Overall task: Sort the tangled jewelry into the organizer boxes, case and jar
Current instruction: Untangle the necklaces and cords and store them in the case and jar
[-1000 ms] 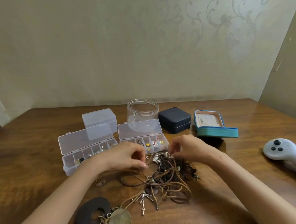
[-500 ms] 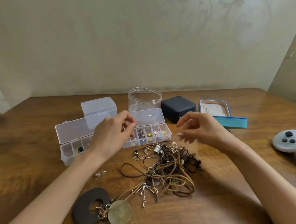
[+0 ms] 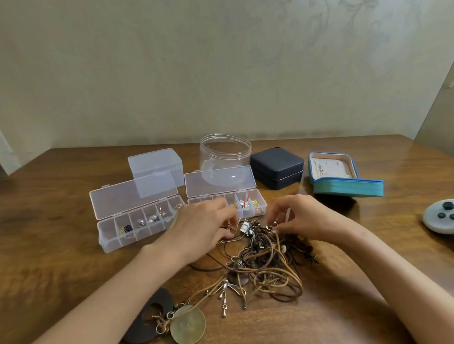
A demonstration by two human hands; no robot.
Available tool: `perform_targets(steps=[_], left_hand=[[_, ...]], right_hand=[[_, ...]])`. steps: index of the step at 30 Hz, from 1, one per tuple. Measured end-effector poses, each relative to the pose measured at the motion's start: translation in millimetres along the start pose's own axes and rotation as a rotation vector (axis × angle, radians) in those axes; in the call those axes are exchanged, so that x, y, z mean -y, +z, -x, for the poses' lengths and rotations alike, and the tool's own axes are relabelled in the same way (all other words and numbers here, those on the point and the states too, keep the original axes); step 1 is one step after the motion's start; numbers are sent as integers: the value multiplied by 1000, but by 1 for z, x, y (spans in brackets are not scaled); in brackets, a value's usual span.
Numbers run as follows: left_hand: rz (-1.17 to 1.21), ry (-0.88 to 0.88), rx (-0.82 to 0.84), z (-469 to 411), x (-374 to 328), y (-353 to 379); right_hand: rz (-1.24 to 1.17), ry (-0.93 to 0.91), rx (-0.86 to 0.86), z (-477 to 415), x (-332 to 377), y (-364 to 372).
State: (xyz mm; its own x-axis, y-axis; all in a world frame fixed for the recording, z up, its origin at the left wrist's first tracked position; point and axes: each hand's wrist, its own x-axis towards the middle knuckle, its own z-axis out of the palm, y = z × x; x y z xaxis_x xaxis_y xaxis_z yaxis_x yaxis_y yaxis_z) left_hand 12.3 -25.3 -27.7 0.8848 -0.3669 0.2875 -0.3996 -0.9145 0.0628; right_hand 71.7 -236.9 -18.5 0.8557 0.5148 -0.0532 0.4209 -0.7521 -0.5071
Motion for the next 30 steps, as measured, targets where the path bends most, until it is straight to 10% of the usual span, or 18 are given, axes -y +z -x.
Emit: perform_targets(steps=[12, 20, 25, 30], left_hand=[[-15, 119, -31, -4, 6, 6], [975, -202, -179, 12, 22, -59], [1056, -350, -297, 37, 42, -76], [1162, -437, -315, 52, 55, -73]], right_hand=[[-33, -20, -16, 0, -2, 0], [-152, -217, -497, 6, 16, -1], [-66, -484, -315, 0, 90, 22], [-356, -367, 8, -28, 135, 49]])
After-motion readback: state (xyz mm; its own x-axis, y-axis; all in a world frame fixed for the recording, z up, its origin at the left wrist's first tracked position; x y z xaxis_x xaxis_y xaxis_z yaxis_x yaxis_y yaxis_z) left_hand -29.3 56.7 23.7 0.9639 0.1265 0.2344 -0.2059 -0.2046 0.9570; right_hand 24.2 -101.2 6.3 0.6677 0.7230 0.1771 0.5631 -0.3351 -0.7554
